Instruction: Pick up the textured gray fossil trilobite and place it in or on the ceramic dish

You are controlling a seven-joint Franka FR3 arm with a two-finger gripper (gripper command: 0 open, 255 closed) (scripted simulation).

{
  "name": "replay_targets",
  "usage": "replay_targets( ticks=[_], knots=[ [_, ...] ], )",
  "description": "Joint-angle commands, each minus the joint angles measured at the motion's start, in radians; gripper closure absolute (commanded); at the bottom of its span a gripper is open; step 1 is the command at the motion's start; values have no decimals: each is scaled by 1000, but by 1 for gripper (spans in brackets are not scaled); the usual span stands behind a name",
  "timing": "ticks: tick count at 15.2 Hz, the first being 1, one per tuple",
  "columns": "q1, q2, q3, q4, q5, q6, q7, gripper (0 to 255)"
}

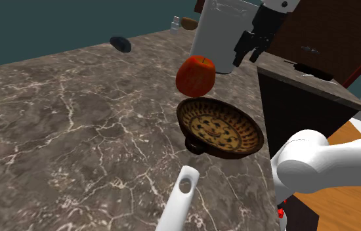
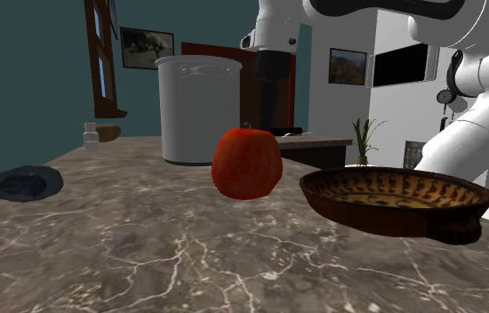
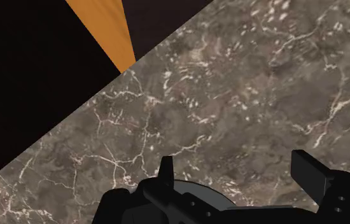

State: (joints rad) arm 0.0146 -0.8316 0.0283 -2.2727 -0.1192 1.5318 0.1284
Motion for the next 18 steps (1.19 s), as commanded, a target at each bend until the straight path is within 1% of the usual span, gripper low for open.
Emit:
replay_targets(
  ticks=[1,6,10,14,18],
  knots=[
    [0,0,0,0,0,0,0,0],
    [12,147,67,72,47,72,90,0],
    [16,273,119,152,69,119,158,0],
    [19,406,169,252,77,153,227,0],
    [22,547,217,373,69,173,296,0]
  ],
)
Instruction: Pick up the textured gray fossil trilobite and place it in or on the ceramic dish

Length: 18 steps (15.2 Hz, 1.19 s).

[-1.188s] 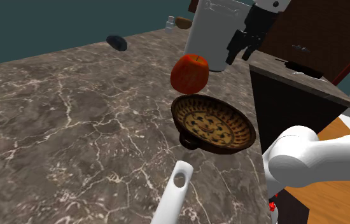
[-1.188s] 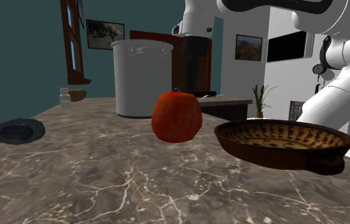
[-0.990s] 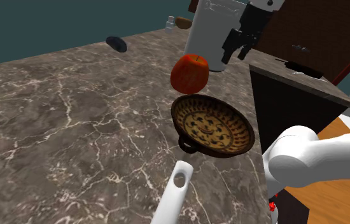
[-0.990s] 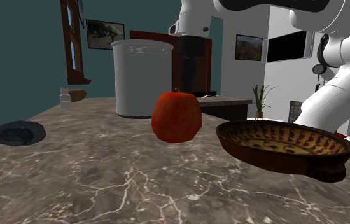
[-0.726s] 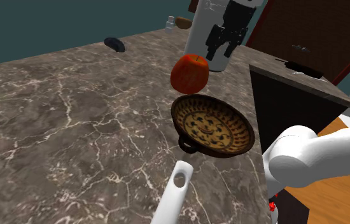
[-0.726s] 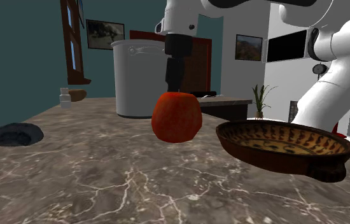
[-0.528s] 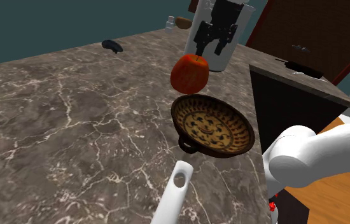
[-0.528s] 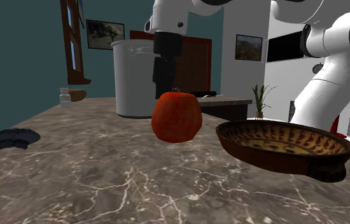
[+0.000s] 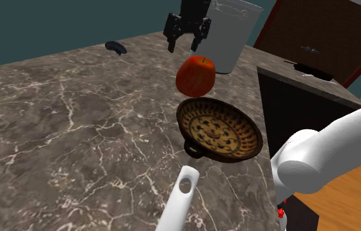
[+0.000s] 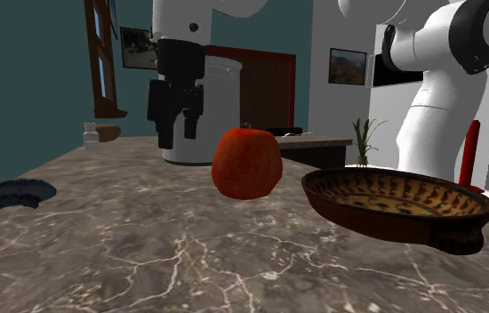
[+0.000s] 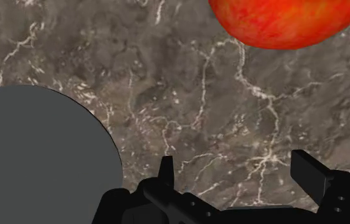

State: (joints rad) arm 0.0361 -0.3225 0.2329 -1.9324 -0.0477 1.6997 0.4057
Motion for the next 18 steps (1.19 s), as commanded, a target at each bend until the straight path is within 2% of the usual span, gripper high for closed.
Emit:
replay_targets(
  ticks=[1,8,13,14,18],
  knots=[
    [2,74,23,67,-8,8,36,0],
    [32,351,91,354,-73,-12,159,0],
    [92,582,118,639,-148,-77,236,0],
    [96,591,117,652,-151,-80,238,0],
    [87,580,114,583,-146,-21,239,0]
  ],
)
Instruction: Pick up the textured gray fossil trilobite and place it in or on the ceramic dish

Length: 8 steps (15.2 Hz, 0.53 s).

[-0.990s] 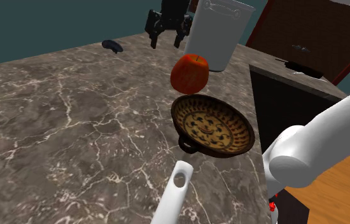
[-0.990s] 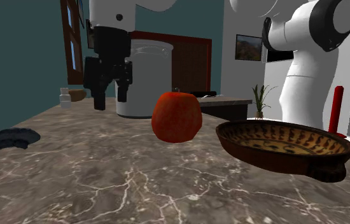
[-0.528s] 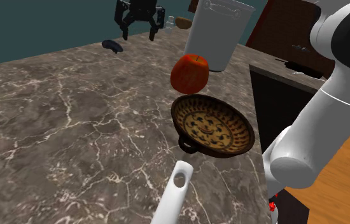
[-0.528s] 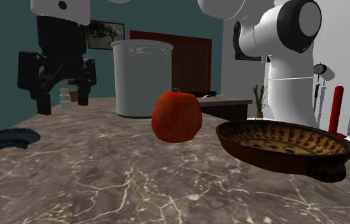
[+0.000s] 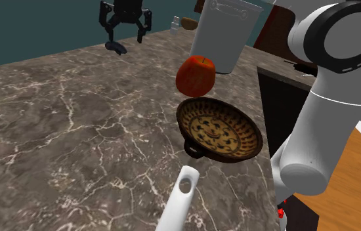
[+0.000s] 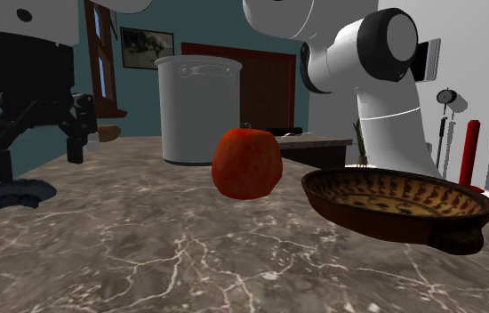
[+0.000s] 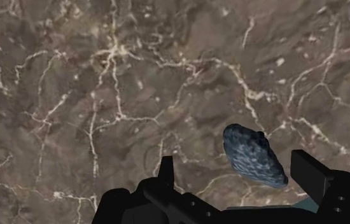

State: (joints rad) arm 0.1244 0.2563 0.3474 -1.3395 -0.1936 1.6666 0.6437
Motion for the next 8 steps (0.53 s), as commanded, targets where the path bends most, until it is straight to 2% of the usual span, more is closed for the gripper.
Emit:
replay_targets(
  ticks=[1,3,8],
  knots=[
    [-3,0,-1,-26,0,26,1,0],
    [-8,-4,-3,-65,1,63,2,0],
    [-8,-4,-3,-65,1,63,2,0]
  ],
)
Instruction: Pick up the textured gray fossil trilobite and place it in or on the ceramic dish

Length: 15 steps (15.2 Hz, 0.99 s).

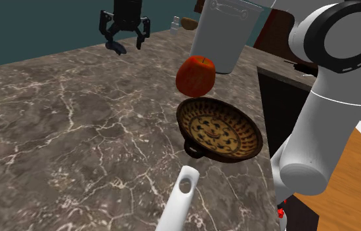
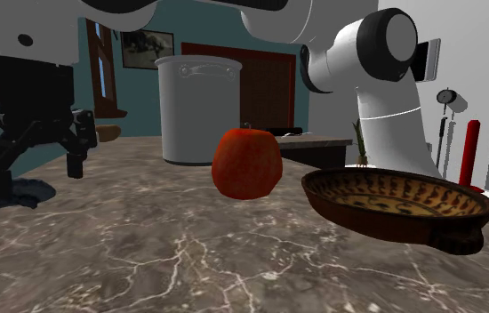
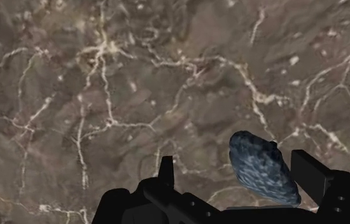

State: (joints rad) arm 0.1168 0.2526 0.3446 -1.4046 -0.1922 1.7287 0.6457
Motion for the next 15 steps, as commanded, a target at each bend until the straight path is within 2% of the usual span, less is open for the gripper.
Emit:
replay_targets(
  ticks=[1,3,4,13,15],
  knots=[
    [0,0,0,0,0,0,0,0],
    [0,0,0,0,0,0,0,0],
    [0,0,0,0,0,0,0,255],
    [0,0,0,0,0,0,0,255],
    [3,6,1,35,-2,-29,-2,255]
  ],
)
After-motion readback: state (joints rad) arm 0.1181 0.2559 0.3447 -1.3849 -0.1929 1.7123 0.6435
